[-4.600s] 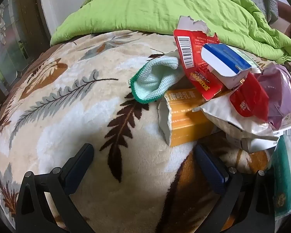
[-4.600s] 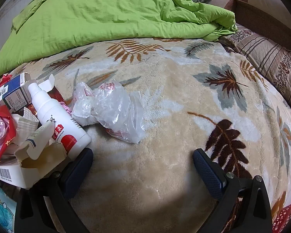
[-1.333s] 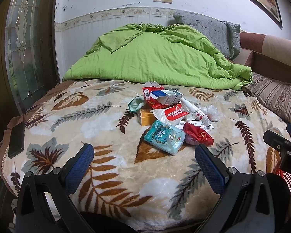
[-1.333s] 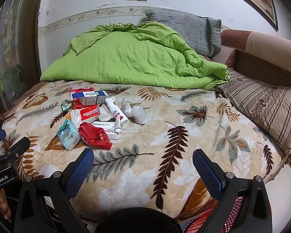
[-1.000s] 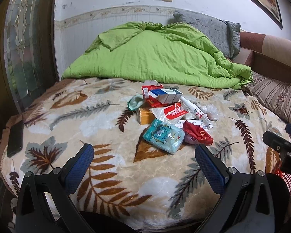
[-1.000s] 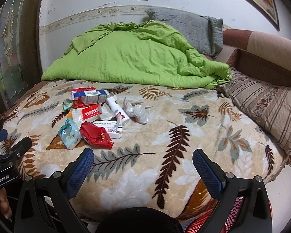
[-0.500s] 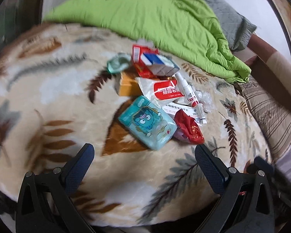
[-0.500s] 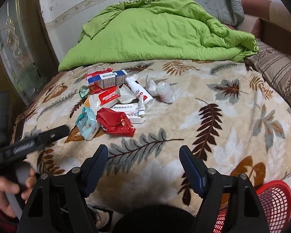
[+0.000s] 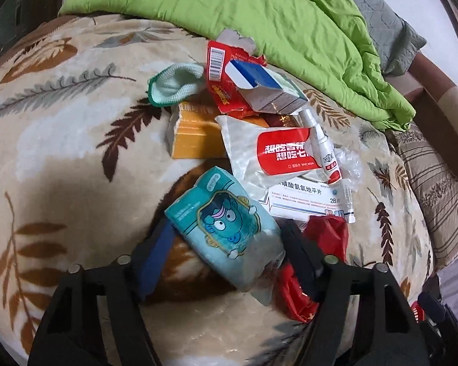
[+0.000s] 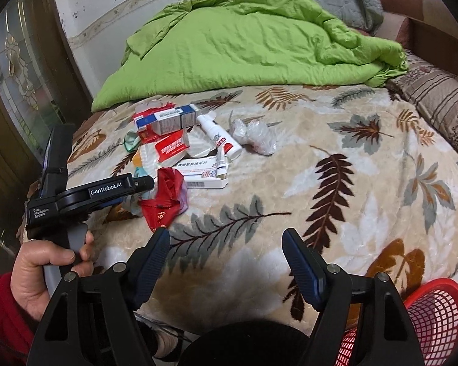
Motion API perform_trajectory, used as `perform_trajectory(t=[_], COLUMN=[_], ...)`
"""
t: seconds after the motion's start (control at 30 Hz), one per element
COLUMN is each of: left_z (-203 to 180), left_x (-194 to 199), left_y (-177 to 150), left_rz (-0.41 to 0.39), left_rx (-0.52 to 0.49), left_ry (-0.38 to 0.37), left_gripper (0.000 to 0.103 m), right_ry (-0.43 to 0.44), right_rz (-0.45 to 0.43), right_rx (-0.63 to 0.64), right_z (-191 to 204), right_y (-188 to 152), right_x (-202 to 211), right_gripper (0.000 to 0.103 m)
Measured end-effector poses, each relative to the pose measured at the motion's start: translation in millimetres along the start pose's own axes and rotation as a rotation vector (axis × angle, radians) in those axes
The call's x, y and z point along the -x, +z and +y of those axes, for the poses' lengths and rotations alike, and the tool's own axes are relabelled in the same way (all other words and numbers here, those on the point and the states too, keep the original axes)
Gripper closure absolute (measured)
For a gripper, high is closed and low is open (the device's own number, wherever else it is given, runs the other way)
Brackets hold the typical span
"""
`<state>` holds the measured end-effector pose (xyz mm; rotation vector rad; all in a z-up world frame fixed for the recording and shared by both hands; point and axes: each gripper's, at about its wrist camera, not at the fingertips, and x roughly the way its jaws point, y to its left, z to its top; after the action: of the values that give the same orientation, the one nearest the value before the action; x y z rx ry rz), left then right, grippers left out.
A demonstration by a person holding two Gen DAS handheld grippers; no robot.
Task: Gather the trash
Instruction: 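Grasp the teal snack bag with the left tool while the right tool grasps the red wrapper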
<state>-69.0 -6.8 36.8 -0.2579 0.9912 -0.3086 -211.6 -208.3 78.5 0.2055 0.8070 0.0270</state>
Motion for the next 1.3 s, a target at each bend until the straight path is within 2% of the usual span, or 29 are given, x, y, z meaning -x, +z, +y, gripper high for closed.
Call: perform_trajectory(t=[0.03,0.07,0.17,0.27,0.37,0.57,0.63,0.7,0.73,0.9,0.97,1.13,1.3], left_z=[2.9,5.8,17.8,30.3,35.0,37.1,37.8,38.0,38.0,34.5,29.9,24.6,13.7], left_x=[2.3,4.0,7.9,12.6,13.7,13.3,12.6,12.8,13.0,16.3,15.7,6.5,-2.4], left_y=[0.3,0.7,4.8,7.2,8.7,8.8,8.7,8.1,8.4,9.0,8.5,9.0,9.1], left_rz=[-0.010,-0.014,-0.014,-0.027,-0.030,-0.027,-0.025,-0.024,-0.024,-0.044,-0.048,-0.028,-0.022], left_rx=[0.001,0.002,0.027,0.051,0.058,0.064,0.064,0.065,0.066,0.055,0.043,0.035,-0.006], left_ry=[-0.004,-0.007,-0.035,-0.036,-0.035,-0.050,-0.055,-0.063,-0.068,-0.078,-0.073,-0.050,-0.005], left_gripper=[0.043,0.058,0.068,0.070,0.070,0.069,0.066,0.064,0.060,0.050,0.042,0.041,0.036], right_ry=[0.016,0.034,0.063,0.108,0.152,0.187,0.183,0.193,0.205,0.214,0.213,0.135,0.117], right_rz=[0.015,0.032,0.066,0.098,0.154,0.204,0.238,0.267,0.273,0.197,0.161,0.053,0.023], right_rx=[0.005,0.013,0.059,0.094,0.052,-0.063,-0.078,-0.097,-0.103,-0.118,-0.132,-0.149,-0.190], right_z=[1.5,3.9,17.6,34.3,40.1,42.1,44.7,43.8,43.1,34.0,28.5,14.3,-3.0], right_y=[1.5,3.9,11.2,20.9,32.6,49.7,50.2,49.4,48.8,49.4,49.4,47.8,47.6], right_x=[-2.9,-6.8,-18.1,-34.7,-58.4,-99.0,-112.7,-121.1,-122.9,-107.7,-97.8,-67.4,-56.5], right_gripper=[0.023,0.023,0.023,0.023,0.023,0.026,0.039,0.067,0.072,0.087,0.092,0.093,0.093])
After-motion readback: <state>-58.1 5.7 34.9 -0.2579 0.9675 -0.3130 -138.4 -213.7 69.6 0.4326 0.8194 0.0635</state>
